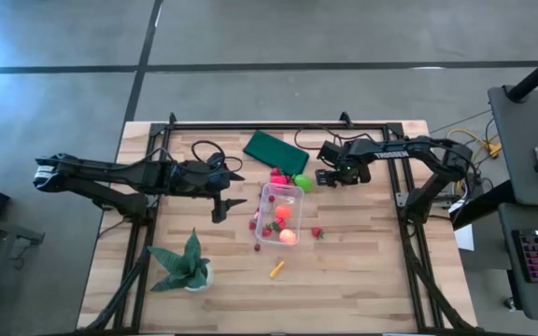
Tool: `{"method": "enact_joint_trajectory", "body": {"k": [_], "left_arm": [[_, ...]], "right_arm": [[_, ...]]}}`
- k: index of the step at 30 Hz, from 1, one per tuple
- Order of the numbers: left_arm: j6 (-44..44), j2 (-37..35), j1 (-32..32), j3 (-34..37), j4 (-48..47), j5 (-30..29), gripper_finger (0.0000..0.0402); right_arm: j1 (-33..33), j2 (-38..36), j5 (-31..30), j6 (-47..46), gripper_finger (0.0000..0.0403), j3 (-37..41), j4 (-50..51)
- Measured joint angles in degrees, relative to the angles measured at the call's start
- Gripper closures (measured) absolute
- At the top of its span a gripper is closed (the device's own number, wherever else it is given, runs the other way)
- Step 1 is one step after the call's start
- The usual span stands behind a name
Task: Pick and placing Produce into tupperware
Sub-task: Put the red cherry into the transparent bin
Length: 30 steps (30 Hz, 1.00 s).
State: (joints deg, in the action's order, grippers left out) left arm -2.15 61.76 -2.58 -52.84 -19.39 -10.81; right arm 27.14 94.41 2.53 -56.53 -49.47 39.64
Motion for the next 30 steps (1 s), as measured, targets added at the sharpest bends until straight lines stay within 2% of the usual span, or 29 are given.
{"method": "enact_joint_trajectory", "body": {"k": [20,26,30], "left_arm": [[-0.5,2.6,0.0,0.0,1.0,0.0,0.0118],[-0.5,2.3,0.0,-0.7,1.1,0.0,0.0118],[-0.9,2.3,0.0,-0.7,0.8,0.0,0.0118]], "right_arm": [[-0.2,-0.4,2.1,1.3,0.0308,0.0,-2.2],[-1.9,-3.8,3.9,1.2,0.0329,0.0,-4.1],[-4.6,-7.2,7.2,1.0,0.0331,0.0,-4.2]]}}
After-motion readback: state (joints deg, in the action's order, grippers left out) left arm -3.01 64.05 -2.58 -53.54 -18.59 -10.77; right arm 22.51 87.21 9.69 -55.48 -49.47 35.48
